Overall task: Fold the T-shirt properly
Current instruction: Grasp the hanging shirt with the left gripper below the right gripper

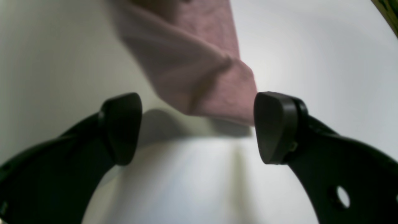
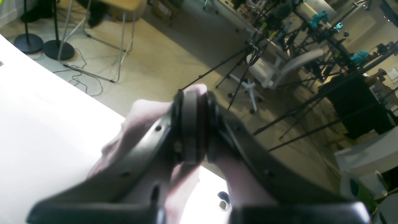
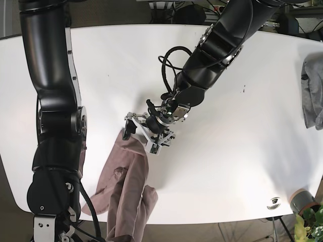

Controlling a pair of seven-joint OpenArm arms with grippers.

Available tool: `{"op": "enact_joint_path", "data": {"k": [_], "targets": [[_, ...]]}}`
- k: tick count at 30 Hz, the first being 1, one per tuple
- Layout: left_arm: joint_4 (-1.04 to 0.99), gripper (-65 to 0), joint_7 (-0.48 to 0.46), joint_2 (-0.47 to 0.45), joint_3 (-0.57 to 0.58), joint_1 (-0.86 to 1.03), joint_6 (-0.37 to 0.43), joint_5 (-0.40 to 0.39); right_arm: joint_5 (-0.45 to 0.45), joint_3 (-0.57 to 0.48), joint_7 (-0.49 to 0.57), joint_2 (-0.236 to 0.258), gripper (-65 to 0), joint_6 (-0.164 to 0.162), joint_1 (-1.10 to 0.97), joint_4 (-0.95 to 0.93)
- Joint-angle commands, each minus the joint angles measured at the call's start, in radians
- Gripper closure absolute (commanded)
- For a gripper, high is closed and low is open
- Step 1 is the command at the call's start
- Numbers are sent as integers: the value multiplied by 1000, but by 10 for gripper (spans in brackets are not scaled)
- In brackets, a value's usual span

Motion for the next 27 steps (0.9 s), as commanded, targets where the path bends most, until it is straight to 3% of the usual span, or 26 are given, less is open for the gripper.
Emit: {"op": "enact_joint_path", "data": {"k": [1,5,12,18,24,27], "targets": [[-21,-524,-49,12,43,-54,46,-57,6,5,35,-2,-21,-8,54,17],[-48,-524,-59,12,138,-104,167,-171,6,2,35,-3,-21,-8,57,14],[-44,-522,-60,12,247,-131,172,-263,6,2,35,-3,-21,-8,57,17],[-44,-499,-60,12,252,-131,172,-269,6,3,35,-3,-21,-8,57,17],[-44,-168,-60,12,252,-134,165,-264,6,5,35,-3,-21,-8,57,17],[-45,-85,-60,12,252,-135,155,-264,6,5,35,-3,-21,-8,57,17]]}}
